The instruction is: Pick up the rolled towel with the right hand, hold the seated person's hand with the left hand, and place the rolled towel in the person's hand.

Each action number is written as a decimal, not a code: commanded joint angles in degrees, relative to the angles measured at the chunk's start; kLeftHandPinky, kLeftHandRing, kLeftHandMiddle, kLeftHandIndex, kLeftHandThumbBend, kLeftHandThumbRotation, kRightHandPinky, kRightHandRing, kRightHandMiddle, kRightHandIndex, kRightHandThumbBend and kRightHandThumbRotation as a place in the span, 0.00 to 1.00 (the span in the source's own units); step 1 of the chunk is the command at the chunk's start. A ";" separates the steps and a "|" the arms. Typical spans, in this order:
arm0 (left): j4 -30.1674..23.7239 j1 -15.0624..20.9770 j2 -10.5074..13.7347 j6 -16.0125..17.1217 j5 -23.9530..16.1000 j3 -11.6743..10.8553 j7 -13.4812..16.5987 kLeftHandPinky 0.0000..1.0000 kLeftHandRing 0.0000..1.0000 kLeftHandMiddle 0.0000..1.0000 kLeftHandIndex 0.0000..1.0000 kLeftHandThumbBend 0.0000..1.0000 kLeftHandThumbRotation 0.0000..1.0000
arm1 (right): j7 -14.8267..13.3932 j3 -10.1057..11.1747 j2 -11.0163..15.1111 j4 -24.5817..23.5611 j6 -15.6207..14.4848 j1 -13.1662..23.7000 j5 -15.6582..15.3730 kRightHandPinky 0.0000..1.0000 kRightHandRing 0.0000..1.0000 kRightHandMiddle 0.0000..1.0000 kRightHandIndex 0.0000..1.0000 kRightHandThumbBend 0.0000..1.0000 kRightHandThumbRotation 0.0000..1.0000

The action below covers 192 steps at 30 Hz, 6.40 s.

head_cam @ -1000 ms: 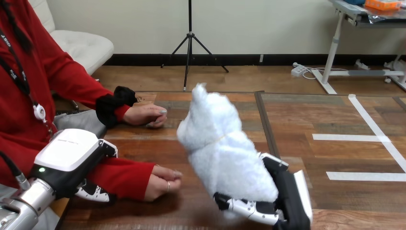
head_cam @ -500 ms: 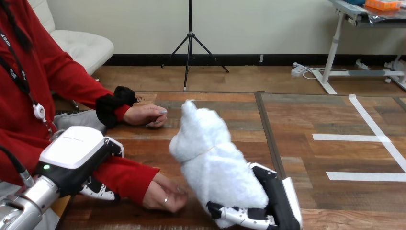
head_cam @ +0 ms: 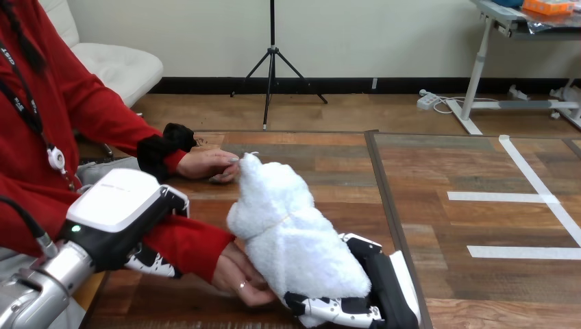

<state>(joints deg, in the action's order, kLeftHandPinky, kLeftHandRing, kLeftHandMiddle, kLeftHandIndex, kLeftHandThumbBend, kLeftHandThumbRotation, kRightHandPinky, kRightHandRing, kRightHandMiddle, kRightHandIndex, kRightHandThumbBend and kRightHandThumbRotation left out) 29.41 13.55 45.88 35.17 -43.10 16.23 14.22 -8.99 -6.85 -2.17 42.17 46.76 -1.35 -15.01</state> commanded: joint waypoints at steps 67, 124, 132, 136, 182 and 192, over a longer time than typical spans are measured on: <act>-11.03 6.29 -7.70 0.30 2.48 -3.80 -4.01 0.27 0.31 0.36 0.39 0.82 0.08 | -2.31 -5.83 -1.05 -3.41 -2.02 5.51 -5.68 0.06 0.11 0.19 0.20 0.57 0.00; -9.60 5.05 -8.14 1.24 2.79 -4.41 -2.99 0.47 0.51 0.57 0.62 0.88 0.15 | 2.76 -5.11 -0.60 -9.56 -10.38 3.91 -0.93 0.36 0.45 0.54 0.61 0.72 0.01; -10.29 4.27 -7.83 0.95 2.13 -4.69 -2.69 0.59 0.64 0.70 0.77 0.93 0.22 | 4.07 -5.12 -0.45 -12.54 -12.95 2.67 0.21 0.60 0.68 0.73 0.80 0.72 0.16; -10.93 3.86 -7.62 0.42 1.35 -4.75 -2.37 0.69 0.73 0.77 0.84 0.97 0.27 | 5.08 -5.11 -0.35 -14.24 -14.69 2.06 0.95 0.73 0.80 0.83 0.90 0.74 0.27; -15.42 -2.63 -7.43 -3.36 3.57 -5.78 -5.11 0.87 0.92 0.96 1.00 1.00 0.52 | 9.20 -2.63 3.42 -23.64 -23.86 -0.67 3.12 0.94 0.99 1.00 1.00 0.75 0.55; -15.55 -4.15 -7.60 -2.72 4.07 -6.22 -4.18 0.87 0.93 0.97 1.00 1.00 0.54 | 9.89 -1.47 4.25 -23.98 -23.81 -0.70 4.20 0.94 0.99 1.00 1.00 0.73 0.55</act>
<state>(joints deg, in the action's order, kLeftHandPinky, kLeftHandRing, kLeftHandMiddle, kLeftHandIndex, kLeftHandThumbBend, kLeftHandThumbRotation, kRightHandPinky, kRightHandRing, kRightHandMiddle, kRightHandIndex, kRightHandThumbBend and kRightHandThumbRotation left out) 15.50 8.29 39.06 31.85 -40.74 12.06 8.17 0.70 -9.07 1.30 21.24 22.86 -3.57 -11.57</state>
